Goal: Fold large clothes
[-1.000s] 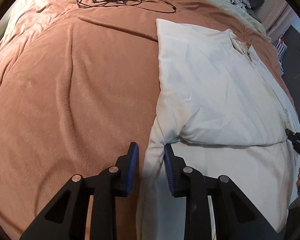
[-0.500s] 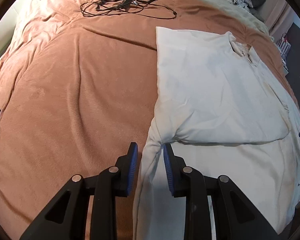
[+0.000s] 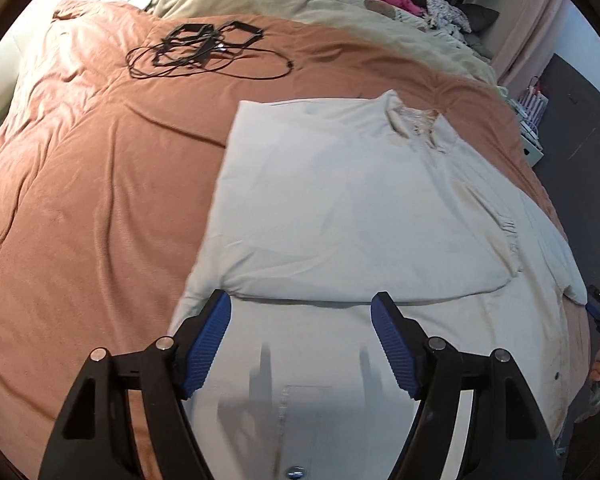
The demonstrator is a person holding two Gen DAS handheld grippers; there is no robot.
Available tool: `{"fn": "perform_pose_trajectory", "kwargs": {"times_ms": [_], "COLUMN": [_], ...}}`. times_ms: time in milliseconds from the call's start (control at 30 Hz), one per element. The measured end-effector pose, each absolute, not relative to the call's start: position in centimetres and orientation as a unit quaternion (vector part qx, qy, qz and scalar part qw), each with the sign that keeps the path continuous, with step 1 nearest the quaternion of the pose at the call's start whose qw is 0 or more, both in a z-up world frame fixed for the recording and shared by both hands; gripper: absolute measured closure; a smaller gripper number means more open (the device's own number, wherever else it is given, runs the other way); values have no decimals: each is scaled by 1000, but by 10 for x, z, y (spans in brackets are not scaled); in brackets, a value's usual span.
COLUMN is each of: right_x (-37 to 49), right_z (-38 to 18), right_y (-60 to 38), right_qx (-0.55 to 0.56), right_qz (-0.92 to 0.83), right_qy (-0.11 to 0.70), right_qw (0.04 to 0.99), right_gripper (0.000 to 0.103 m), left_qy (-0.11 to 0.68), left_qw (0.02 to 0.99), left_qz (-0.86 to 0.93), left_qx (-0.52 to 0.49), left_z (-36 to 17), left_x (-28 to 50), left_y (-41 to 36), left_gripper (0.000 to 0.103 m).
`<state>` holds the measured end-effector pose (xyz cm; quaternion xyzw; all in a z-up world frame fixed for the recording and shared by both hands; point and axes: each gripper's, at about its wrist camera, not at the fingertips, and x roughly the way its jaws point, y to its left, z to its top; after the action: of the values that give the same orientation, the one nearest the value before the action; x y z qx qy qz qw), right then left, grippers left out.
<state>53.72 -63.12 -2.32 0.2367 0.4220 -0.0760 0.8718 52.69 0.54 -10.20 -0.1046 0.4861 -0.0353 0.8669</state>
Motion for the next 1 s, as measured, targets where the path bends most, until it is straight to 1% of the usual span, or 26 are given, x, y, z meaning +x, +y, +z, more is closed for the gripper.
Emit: {"fn": "perform_pose_trajectory", "kwargs": {"times_ms": [233, 367, 533, 667, 1000], "right_x": [516, 513, 511, 518, 542], "right_z": [-27, -32, -45, -63, -98], "right_y": [-706, -741, -779, -803, -847], "right_qx": [265, 280, 299, 311, 330], "right_qz": [-112, -125, -143, -154, -190], "right_qy": [400, 391, 379, 380, 381], "right_qw": [870, 868, 864, 857, 843], "right_gripper": [35, 44, 47, 55, 56], "left_qy": [475, 471, 466, 465, 475], "left_qw": [875, 878, 881, 882, 877], "left_qz": [-46, -49, -61, -65, -64], "left_qx": [-84, -77, -56, -54, -26], "left_z": [-89, -89, -95, -104, -120], "left_x": [531, 536, 544, 548, 551], "left_y": [-38, -61, -89, -103, -109], "left_gripper": [30, 30, 30, 30, 30]}}
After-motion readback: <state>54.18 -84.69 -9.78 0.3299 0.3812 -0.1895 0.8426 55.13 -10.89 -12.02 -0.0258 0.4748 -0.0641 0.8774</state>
